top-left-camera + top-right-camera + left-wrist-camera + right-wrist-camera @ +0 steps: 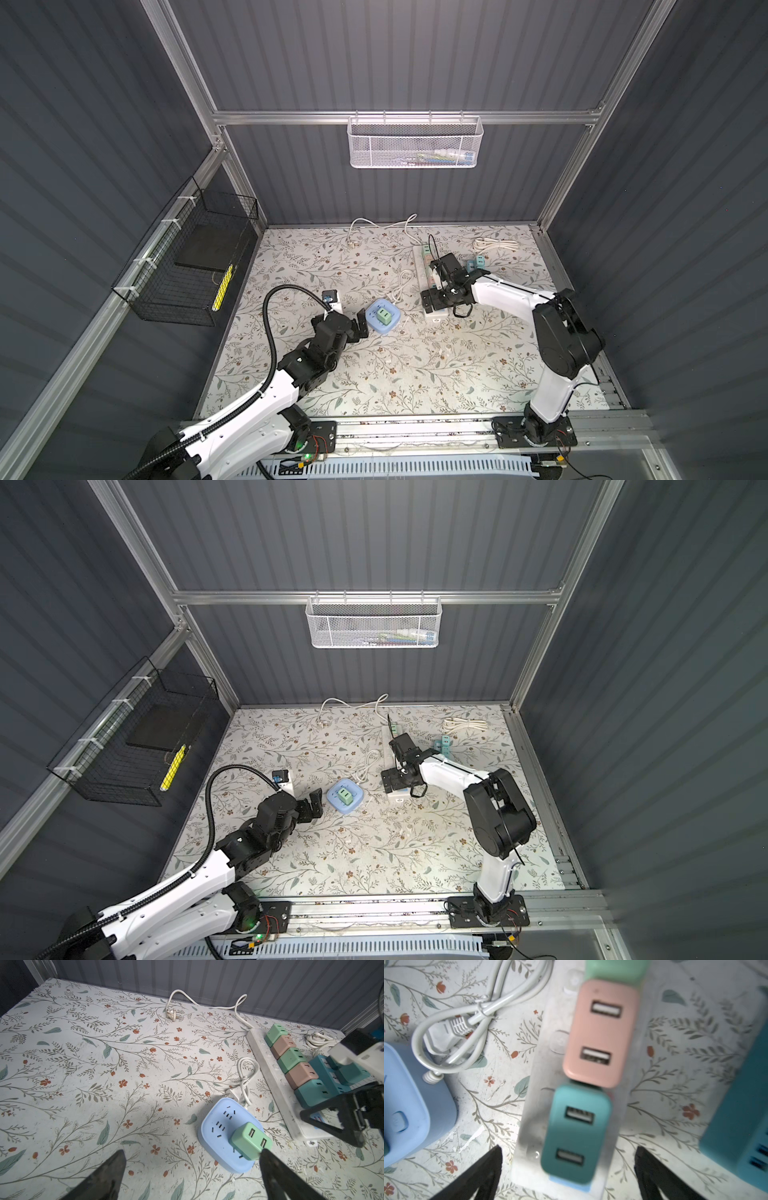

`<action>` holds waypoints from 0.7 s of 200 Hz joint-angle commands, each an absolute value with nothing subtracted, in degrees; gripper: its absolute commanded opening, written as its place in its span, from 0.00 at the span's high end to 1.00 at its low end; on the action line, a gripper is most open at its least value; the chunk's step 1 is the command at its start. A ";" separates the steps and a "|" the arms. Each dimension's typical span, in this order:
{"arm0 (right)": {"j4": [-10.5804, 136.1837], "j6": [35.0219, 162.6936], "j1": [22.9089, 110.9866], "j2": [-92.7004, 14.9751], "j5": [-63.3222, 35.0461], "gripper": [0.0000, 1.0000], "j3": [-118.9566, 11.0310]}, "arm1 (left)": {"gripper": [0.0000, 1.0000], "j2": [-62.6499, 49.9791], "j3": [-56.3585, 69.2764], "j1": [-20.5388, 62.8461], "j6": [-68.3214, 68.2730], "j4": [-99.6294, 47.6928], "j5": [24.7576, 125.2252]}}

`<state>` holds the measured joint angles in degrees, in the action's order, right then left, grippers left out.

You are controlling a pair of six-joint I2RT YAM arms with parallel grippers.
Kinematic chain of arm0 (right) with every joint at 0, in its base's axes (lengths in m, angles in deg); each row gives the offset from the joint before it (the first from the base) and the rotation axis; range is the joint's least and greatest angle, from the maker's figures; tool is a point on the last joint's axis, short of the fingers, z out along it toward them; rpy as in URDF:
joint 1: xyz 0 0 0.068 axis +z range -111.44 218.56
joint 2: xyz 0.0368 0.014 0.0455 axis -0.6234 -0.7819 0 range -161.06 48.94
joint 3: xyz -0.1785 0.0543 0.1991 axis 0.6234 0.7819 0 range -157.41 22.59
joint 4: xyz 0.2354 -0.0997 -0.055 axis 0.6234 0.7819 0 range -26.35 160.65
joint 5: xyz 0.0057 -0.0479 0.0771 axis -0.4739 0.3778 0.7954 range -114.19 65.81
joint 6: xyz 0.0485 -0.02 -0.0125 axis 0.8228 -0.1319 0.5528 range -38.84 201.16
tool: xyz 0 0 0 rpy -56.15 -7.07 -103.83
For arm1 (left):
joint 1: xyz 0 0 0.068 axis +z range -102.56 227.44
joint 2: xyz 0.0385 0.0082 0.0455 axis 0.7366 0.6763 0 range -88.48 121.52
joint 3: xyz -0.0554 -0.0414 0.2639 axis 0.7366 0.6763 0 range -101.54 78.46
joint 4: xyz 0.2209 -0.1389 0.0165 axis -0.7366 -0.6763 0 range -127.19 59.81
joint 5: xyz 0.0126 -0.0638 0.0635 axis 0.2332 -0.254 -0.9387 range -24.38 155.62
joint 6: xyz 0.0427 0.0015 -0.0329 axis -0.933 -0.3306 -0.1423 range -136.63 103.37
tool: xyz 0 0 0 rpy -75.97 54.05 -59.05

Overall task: Insert the plug
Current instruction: 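Move the right gripper over the teal chargers on the teal power strip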

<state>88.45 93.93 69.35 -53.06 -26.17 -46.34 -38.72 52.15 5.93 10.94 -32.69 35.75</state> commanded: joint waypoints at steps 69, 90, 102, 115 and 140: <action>90.48 98.79 54.65 -40.90 -32.72 0.01 -41.60 | 0.00 -36.48 48.99 6.40 10.18 -30.45 37.74; 89.76 98.06 52.80 -43.94 -30.39 0.01 -42.71 | 0.00 -35.83 48.40 6.42 10.00 -30.88 37.85; 90.29 97.51 52.09 -46.65 -28.52 0.01 -44.43 | 0.00 -35.96 48.42 6.42 10.00 -30.98 37.93; 90.47 97.56 51.62 -49.43 -28.54 0.01 -45.83 | 0.00 -36.05 48.43 6.40 10.00 -31.11 37.82; 91.04 99.75 50.79 -54.23 -30.15 0.01 -48.48 | 0.00 -36.18 48.49 6.42 10.43 -31.33 38.01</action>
<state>89.45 97.71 51.58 -51.22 -29.62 -45.35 -35.94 50.23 5.93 10.94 -31.40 37.41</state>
